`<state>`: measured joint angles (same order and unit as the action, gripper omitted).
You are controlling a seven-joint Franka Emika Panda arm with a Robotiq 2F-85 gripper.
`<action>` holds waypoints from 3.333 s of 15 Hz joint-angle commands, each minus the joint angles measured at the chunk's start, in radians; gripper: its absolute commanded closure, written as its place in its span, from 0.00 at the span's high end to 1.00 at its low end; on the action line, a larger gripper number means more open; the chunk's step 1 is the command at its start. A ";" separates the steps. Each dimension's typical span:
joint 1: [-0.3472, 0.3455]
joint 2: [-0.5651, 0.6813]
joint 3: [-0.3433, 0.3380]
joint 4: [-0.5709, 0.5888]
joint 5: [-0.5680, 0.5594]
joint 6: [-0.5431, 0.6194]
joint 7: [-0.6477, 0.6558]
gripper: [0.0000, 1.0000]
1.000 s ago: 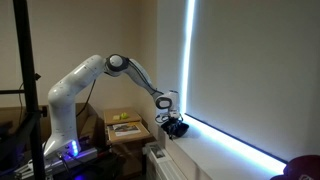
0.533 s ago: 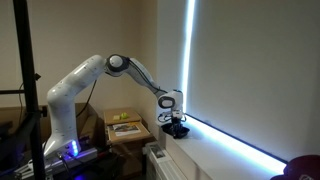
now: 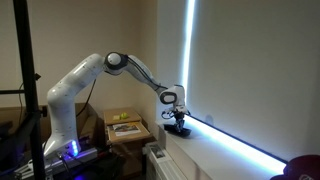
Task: Put the black object on the open drawer.
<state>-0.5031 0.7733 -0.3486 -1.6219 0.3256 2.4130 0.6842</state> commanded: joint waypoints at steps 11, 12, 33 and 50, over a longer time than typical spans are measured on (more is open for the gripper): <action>0.090 -0.458 0.099 -0.563 -0.021 0.083 -0.664 0.01; 0.103 -0.496 0.108 -0.611 -0.022 0.094 -0.702 0.01; 0.340 -0.352 0.306 -0.529 -0.047 0.036 -0.723 0.01; 0.453 -0.083 0.381 -0.495 0.011 0.399 -0.451 0.01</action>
<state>-0.0176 0.6439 -0.0021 -2.1447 0.2985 2.8014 0.2137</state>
